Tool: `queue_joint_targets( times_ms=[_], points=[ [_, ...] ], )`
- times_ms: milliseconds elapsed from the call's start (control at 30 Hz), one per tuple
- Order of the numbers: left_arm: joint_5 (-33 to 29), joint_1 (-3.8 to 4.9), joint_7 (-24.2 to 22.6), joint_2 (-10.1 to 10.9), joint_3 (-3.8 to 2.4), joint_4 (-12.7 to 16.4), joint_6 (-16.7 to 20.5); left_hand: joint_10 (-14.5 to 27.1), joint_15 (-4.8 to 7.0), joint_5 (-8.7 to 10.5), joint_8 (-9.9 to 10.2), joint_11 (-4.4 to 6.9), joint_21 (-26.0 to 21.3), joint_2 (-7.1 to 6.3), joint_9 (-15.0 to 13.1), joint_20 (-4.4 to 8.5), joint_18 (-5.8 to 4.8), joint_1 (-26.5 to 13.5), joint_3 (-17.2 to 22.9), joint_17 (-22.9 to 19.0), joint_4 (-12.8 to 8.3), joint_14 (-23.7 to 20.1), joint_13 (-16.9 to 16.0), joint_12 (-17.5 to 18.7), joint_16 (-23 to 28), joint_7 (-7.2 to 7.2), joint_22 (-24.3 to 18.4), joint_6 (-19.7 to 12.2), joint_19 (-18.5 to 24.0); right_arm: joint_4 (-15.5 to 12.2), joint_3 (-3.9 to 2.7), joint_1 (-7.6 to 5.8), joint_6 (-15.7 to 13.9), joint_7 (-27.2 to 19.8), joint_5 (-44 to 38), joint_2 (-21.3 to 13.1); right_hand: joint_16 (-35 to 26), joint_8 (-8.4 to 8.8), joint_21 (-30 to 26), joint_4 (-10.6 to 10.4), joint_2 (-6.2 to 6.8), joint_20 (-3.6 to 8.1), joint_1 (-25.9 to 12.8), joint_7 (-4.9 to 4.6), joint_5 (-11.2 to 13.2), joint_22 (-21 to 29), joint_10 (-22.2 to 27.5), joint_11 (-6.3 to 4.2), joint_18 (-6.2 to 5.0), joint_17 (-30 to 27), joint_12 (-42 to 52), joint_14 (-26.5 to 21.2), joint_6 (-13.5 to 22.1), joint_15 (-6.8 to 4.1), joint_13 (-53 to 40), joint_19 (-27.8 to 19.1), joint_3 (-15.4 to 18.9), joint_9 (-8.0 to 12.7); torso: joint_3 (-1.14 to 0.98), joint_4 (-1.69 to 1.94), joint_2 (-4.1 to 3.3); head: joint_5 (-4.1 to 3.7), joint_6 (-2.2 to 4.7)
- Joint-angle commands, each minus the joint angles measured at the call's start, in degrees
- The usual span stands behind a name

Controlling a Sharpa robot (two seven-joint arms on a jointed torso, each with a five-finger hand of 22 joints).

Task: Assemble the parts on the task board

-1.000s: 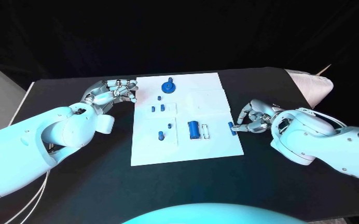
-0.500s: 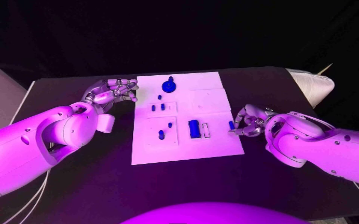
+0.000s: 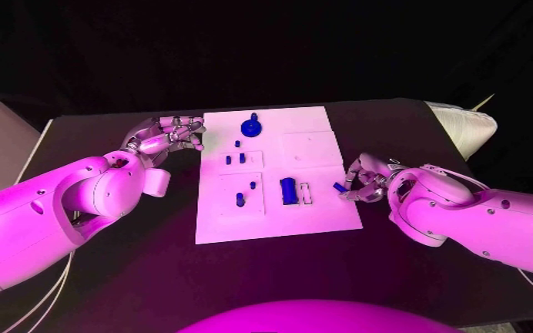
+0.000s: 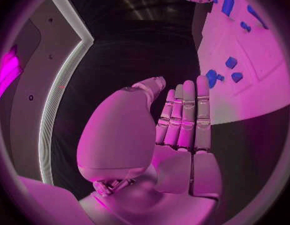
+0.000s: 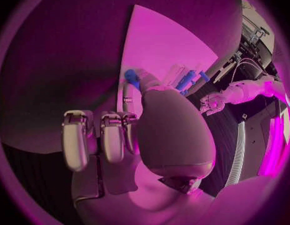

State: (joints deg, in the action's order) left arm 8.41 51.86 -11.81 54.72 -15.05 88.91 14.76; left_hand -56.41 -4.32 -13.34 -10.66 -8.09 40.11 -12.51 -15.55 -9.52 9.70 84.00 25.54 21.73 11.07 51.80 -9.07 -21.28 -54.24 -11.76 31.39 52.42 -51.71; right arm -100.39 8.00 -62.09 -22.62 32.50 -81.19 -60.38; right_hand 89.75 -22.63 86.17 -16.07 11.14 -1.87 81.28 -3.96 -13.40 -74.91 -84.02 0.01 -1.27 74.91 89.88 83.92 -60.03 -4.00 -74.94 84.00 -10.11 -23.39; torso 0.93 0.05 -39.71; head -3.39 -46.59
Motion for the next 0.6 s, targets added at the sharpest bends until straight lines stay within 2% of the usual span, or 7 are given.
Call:
queue_joint_targets(
  times_ms=[33,133,267,600],
  points=[
    [-0.18,-0.01,-0.52,0.01,-0.04,0.21,-0.65,0.19,-0.07,-0.09,-0.10,0.02,-0.18,0.14,0.05,-0.16,0.75,0.62,0.02,0.05,0.47,0.19,0.09,-0.19,0.39,-0.02,-0.05,-0.45,-0.34,0.52,0.39,0.66,2.17,0.88,-1.61,0.32,0.25,0.35,-0.06,0.23,0.03,0.31,2.03,0.13,-2.07,-14.09,-5.98,-0.51,0.53,15.09,0.12,6.08,0.02,-0.30,-15.06,5.42,-2.32,0.74,0.01,-0.04,0.00,-0.03,-0.06],
    [-0.18,-0.01,-0.52,0.02,-0.04,0.23,-0.65,0.19,-0.07,-0.09,-0.10,0.02,-0.18,0.14,0.05,-0.16,0.75,0.62,0.02,0.05,0.47,0.19,0.09,-0.19,0.39,-0.02,-0.05,-0.45,-0.34,0.56,0.39,0.73,2.23,1.09,-2.10,0.48,0.25,0.59,-0.09,0.81,0.47,0.32,3.44,0.09,-4.35,-14.09,-5.98,-0.50,0.53,15.09,0.12,6.08,-0.32,-0.29,-15.06,5.42,-5.32,0.87,0.00,-0.02,0.01,-0.06,-0.04],
    [-0.18,-0.01,-0.51,0.05,-0.04,0.26,-0.66,0.19,-0.07,-0.09,-0.10,0.02,-0.18,0.14,0.05,-0.16,0.75,0.62,0.02,0.05,0.47,0.19,0.09,-0.19,0.39,-0.02,-0.05,-0.45,-0.34,0.32,0.40,0.78,1.90,1.37,-2.43,0.62,0.25,0.66,0.01,1.04,1.38,0.27,2.86,0.02,-7.39,-14.11,-5.98,-0.45,0.55,15.09,0.12,6.08,-0.58,-0.24,-15.06,5.44,-8.48,0.80,-0.02,-0.04,0.00,-0.05,-0.05],
    [-0.18,-0.02,-0.50,0.09,-0.04,0.25,-0.66,0.22,-0.07,-0.10,-0.12,0.02,-0.24,0.19,0.08,-0.16,0.74,0.65,0.00,0.07,0.59,0.18,0.11,-0.23,0.40,-0.03,-0.09,-0.46,-0.38,-2.36,0.34,0.52,-0.34,1.14,0.83,0.12,0.25,0.44,0.22,0.02,2.06,0.32,-0.88,0.17,-10.12,-14.17,-5.98,-0.57,0.59,15.09,0.12,6.08,-0.45,-0.32,-15.06,5.48,-10.77,0.36,-0.03,-0.06,0.00,0.02,0.04]
  ],
)
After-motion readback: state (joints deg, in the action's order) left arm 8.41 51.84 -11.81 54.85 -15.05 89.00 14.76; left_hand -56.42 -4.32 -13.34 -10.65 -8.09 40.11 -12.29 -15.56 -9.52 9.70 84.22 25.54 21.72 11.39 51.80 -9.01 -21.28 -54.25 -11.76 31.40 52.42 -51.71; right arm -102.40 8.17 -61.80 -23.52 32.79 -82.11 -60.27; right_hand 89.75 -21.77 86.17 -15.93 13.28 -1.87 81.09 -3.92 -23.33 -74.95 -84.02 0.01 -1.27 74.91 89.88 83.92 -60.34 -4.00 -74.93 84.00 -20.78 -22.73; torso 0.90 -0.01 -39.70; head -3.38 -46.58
